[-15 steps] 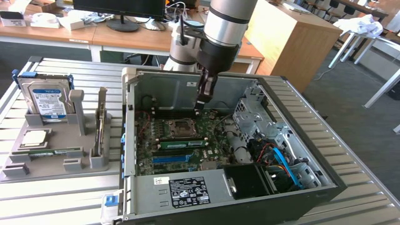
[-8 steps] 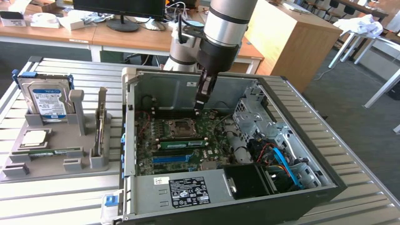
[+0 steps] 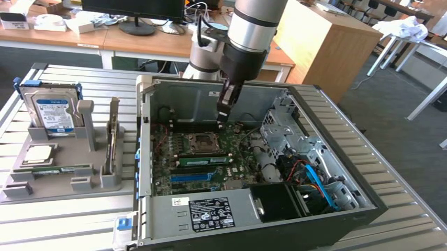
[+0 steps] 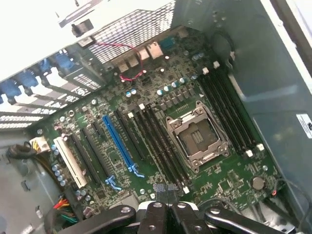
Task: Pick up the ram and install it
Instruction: 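Press down the ram until it locks into place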
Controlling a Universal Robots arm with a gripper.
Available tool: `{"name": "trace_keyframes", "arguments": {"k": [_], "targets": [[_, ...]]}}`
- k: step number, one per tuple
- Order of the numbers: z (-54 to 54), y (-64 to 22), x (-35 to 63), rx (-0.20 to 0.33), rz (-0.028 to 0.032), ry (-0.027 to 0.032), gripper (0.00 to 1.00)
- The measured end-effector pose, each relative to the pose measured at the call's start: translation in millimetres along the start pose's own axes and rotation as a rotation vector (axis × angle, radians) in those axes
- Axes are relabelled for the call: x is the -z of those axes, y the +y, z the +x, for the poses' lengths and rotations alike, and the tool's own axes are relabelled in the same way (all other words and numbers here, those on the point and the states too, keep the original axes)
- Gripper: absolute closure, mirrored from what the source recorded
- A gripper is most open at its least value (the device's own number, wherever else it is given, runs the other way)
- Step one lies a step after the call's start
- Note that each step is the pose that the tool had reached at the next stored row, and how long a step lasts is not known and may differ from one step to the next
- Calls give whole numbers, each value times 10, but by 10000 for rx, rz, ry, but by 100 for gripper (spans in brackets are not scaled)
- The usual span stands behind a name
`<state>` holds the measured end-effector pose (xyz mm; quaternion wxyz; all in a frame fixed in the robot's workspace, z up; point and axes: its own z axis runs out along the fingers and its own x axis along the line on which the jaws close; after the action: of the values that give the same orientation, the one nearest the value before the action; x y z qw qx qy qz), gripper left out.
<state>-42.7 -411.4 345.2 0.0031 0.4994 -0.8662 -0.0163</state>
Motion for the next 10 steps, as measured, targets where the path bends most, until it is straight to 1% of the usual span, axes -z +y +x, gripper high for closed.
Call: {"name": "trace_keyframes", "arguments": {"k": [10], "targets": [[0,0,-2,-1169,13,-37,90]]}}
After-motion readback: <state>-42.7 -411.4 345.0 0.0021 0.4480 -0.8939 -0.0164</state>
